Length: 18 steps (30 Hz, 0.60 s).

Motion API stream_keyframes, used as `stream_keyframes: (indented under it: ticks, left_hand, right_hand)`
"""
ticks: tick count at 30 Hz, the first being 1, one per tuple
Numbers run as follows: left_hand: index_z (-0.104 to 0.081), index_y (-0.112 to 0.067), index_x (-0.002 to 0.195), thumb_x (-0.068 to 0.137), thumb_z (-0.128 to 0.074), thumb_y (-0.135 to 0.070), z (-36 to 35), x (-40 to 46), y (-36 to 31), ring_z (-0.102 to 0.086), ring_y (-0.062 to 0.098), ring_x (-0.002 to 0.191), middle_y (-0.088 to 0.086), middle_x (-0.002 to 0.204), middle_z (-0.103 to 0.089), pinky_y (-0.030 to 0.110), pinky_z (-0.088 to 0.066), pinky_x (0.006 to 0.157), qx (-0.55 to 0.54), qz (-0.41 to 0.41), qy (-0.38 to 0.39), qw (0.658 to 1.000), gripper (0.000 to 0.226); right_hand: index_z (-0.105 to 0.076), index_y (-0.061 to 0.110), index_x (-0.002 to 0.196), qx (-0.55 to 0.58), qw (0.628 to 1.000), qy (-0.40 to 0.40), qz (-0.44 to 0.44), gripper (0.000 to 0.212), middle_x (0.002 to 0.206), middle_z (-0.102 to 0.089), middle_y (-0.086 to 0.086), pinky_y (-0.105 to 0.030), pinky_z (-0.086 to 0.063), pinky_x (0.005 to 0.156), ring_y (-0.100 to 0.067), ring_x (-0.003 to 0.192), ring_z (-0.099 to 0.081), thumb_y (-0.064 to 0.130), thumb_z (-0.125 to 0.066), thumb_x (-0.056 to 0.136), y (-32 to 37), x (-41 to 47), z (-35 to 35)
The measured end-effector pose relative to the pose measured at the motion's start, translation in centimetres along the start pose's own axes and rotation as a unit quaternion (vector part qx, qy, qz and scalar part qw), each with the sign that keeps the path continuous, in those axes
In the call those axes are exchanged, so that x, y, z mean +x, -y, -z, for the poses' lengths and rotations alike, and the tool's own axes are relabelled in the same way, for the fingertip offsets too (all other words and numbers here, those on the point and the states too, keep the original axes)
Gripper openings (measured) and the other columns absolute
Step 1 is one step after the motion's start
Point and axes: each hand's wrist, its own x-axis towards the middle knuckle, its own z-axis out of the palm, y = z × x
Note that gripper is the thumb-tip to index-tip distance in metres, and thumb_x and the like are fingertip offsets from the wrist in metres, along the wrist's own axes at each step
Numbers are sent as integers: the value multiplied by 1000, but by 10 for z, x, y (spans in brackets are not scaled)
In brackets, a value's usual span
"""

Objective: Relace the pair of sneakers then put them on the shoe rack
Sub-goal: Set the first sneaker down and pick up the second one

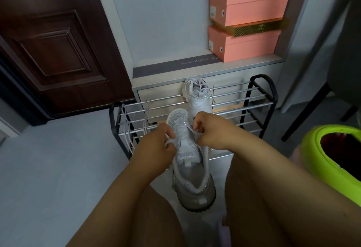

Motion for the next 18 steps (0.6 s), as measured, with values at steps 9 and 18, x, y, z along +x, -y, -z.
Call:
stream_keyframes:
  ticks: [9, 18]
  left_hand:
    - [-57, -12, 91, 87, -52, -10, -42, 25, 55, -67, 24, 61, 9, 81, -62, 36, -59, 54, 12, 154, 90, 984, 7]
    - [-56, -5, 66, 78, -63, -15, -114, 42, 118, -69, 29, 81, 17, 83, -71, 29, -51, 61, 71, 286, 159, 942, 17]
  right_hand:
    - [-62, 2, 97, 9, 993, 70, -91, 17, 83, -62, -11, -32, -58, 57, -24, 66, -66, 1, -59, 81, -30, 44, -59]
    - [-65, 1, 86, -50, 982, 107, -148, 8, 99, -67, -21, -43, -53, 88, -34, 98, -65, 4, -63, 79, -91, 86, -148]
